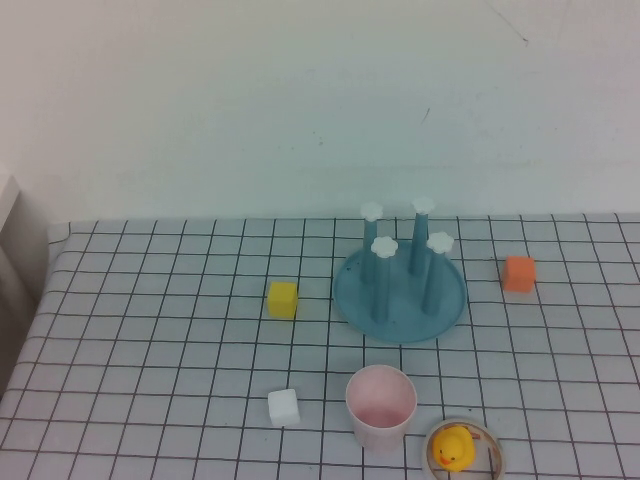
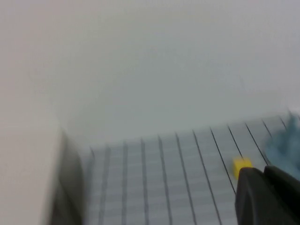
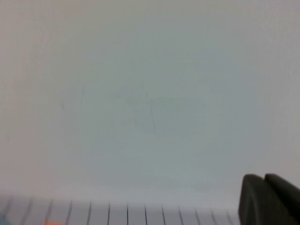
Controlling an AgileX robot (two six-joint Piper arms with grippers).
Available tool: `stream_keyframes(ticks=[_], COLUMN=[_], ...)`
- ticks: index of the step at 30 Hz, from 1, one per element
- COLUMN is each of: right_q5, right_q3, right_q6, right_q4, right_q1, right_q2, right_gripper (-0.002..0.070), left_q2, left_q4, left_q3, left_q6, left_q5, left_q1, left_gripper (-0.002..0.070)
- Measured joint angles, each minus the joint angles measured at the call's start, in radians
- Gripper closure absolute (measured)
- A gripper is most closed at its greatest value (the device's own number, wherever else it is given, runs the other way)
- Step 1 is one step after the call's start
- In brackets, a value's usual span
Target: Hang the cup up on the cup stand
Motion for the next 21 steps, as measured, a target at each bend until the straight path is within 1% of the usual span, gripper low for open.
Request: stream_keyframes(ticks=[2,5,6,9,12,15,19,21], right_q5=[0.103,0.239,0.311,0.386,0.391,0.361,0.337,0.333], right_q3=[-0.015,-0.025,-0.025,-0.025,-0.025,-0.027,-0.069,-0.105], right_q6=[-0.083,-0.305,-0.421,-0.549,-0.693,-0.819,-0.922,-0.984], right_q4=[0.058,0.198,0.290,0.421,0.537,0.617,0.711,0.756], right_q1=[0.000,0.000,0.000,0.000,0.000,0.000,0.000,0.002], right_q2=[0.043,0.126,0.187,0.309,0.437,0.568,0.747,0.840], right_gripper=[0.0678,0.0678,0.0678,0.0678,0.0678,0.0678,0.0677,0.0669], left_q2=[0.049,0.111,0.145,0.209,0.270,0.317,0.357,0.367], left_q4=[-0.059,-0.132,-0.174,-0.245,-0.311,-0.369,-0.423,-0.430], left_q3=[0.000,0.000,0.000,0.000,0.000,0.000,0.000,0.000], left_q6=[0.023,0.043,0.051,0.105,0.177,0.243,0.344,0.389], left_q5=[0.089,0.167,0.197,0.217,0.228,0.230,0.220,0.199], left_q1=[0.000,0.000,0.000,0.000,0.000,0.000,0.000,0.000], left_gripper=[0.0676,0.0676,0.0676,0.0676,0.0676,0.0676,0.0676,0.0676])
